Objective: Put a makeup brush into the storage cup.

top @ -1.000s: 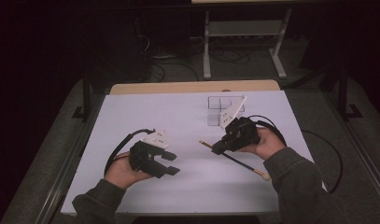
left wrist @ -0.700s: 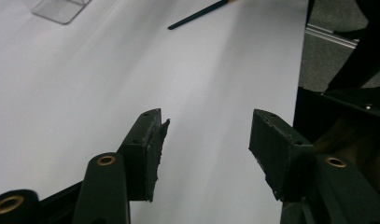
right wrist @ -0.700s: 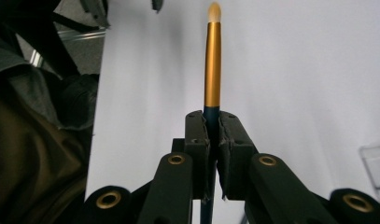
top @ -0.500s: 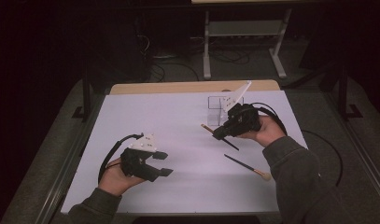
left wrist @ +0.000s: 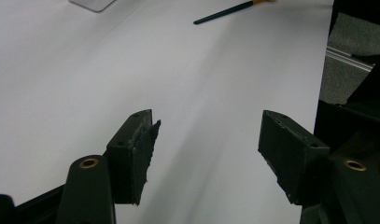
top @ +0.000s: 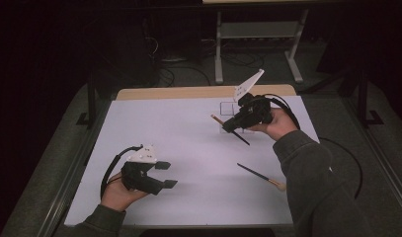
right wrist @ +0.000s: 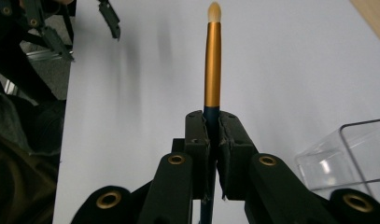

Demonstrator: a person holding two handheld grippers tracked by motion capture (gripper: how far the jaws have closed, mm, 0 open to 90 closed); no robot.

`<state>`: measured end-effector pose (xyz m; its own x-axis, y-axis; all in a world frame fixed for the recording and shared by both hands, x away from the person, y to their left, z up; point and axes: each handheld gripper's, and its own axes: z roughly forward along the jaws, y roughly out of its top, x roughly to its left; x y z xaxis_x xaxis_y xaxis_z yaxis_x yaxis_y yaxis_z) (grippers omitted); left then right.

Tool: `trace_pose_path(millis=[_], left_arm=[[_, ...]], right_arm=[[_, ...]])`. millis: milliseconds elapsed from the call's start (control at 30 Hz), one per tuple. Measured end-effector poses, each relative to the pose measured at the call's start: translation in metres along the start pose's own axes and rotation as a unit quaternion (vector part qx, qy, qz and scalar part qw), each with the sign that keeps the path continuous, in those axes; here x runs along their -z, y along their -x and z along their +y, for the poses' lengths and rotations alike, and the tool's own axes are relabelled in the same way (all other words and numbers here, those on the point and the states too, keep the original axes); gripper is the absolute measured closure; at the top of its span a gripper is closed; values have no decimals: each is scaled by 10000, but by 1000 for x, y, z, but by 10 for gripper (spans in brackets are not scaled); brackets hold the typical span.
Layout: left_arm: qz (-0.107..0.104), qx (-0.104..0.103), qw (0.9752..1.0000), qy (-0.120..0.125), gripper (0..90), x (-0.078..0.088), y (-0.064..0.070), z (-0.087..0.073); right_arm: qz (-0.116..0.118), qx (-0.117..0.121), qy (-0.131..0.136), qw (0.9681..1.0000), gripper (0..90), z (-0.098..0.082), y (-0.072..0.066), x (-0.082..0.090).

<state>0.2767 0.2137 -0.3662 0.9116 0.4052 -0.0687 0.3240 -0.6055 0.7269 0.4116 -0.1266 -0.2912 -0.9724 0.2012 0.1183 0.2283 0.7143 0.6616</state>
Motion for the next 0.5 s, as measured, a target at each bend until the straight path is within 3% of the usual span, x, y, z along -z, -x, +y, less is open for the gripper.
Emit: trace_pose_path(millis=[300,500], left_arm=[[86,252,9996,36,312,-10,-4,-13],[51,285,9996,17,295,-10,-8,-18]], right_arm=[[-127,58,132,9998,825,12,21,-1],[-182,-39,202,9996,825,17,34,-2]])
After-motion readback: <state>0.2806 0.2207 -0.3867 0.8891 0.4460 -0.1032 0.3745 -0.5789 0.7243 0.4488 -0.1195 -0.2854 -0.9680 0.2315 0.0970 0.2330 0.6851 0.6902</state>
